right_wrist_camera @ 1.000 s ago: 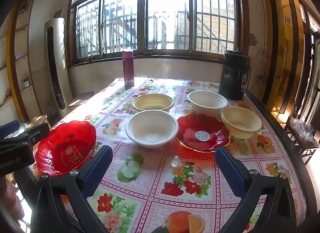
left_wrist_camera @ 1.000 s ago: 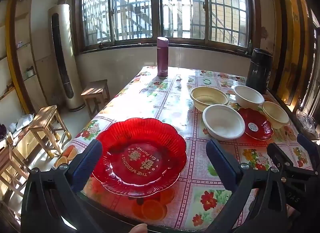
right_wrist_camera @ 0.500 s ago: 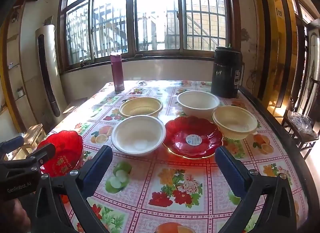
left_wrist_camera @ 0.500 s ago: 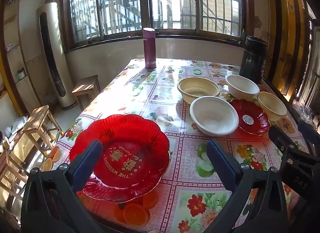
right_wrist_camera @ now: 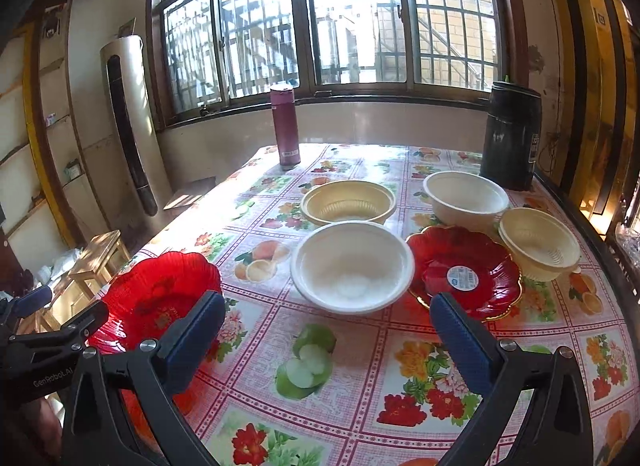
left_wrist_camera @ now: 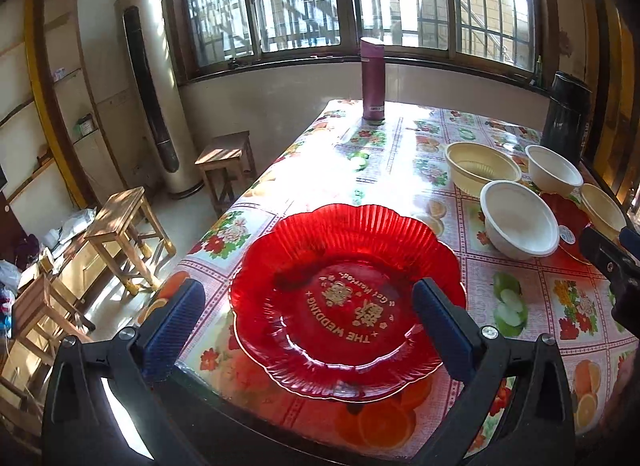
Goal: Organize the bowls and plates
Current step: 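Move the left gripper to the rim of the large red WEDDING plate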
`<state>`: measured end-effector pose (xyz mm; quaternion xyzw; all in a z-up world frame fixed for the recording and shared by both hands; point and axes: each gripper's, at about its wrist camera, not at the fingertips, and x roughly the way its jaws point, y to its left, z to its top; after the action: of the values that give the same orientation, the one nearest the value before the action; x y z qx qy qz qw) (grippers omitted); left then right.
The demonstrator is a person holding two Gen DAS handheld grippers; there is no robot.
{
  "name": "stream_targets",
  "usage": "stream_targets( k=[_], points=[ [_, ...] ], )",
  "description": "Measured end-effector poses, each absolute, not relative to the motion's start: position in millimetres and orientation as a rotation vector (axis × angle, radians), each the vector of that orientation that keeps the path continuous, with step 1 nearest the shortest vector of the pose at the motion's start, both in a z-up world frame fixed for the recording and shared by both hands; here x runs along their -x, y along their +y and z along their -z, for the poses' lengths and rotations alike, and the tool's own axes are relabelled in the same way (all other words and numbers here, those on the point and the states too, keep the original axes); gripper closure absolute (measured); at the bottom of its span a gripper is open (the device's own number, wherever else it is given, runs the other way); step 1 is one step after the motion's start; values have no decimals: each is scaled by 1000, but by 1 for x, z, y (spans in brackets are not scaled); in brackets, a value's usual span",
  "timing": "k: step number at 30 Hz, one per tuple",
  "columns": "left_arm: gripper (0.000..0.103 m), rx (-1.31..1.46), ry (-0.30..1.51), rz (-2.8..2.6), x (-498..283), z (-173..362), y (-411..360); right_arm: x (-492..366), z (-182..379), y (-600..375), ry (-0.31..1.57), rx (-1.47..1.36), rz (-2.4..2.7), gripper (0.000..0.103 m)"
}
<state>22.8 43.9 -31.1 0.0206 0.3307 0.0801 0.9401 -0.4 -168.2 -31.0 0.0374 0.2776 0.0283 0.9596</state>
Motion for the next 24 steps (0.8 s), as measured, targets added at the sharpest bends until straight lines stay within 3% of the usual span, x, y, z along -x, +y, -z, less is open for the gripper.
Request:
stream_targets(
  k=[12, 24],
  points=[
    [0, 39, 693, -237, -27, 42, 116, -23, 36, -97, 612, -11, -119, 0],
    [0, 71, 850, -224, -56, 82, 140, -57, 70, -75, 731, 33, -105, 0]
  ],
)
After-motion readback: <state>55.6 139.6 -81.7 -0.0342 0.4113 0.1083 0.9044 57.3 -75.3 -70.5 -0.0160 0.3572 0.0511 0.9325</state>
